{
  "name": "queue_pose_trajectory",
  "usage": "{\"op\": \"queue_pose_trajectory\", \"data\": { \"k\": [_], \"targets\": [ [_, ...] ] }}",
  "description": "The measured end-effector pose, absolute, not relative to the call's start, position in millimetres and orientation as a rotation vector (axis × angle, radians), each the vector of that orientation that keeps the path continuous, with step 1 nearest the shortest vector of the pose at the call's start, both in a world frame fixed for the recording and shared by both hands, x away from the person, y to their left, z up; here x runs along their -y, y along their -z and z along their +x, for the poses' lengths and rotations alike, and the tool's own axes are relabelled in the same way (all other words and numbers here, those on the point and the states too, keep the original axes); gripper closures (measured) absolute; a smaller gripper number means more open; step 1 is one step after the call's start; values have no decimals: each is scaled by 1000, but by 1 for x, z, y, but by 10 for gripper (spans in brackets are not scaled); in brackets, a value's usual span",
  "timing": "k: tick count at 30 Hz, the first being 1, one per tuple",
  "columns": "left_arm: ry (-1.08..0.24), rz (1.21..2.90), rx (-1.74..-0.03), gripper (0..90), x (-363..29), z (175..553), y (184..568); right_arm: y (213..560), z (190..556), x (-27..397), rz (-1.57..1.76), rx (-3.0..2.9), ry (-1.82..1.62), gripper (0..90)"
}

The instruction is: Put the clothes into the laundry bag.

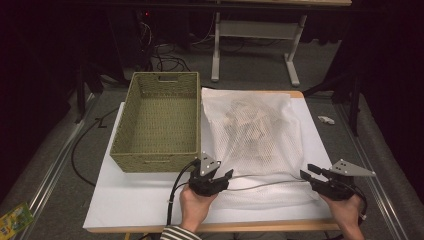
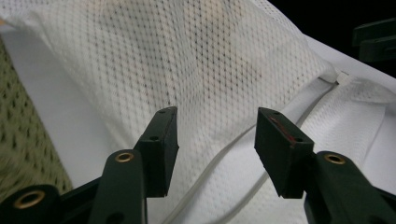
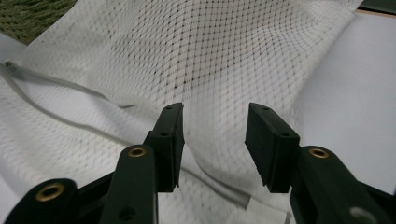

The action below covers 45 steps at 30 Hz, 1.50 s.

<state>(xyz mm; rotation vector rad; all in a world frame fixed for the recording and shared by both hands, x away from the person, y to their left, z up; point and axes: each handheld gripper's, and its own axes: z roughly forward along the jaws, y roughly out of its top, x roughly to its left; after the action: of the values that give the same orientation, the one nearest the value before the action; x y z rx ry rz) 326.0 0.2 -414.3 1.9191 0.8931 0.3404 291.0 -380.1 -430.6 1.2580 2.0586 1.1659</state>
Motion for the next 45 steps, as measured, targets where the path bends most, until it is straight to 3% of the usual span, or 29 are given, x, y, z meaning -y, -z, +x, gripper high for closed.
{"op": "queue_pose_trajectory", "data": {
  "k": [8, 27, 45],
  "targets": [
    [-347, 1920, -911, 477, 20, 347, 416, 432, 313, 372, 1282, -2028, -1220, 515],
    [-420, 1936, -930, 423, 40, 374, 438, 450, 346, 366, 1358, -1983, -1157, 523],
    [-404, 1926, -999, 375, 37, 384, 468, 468, 357, 364, 1387, -2013, -1118, 482]
  ]
}}
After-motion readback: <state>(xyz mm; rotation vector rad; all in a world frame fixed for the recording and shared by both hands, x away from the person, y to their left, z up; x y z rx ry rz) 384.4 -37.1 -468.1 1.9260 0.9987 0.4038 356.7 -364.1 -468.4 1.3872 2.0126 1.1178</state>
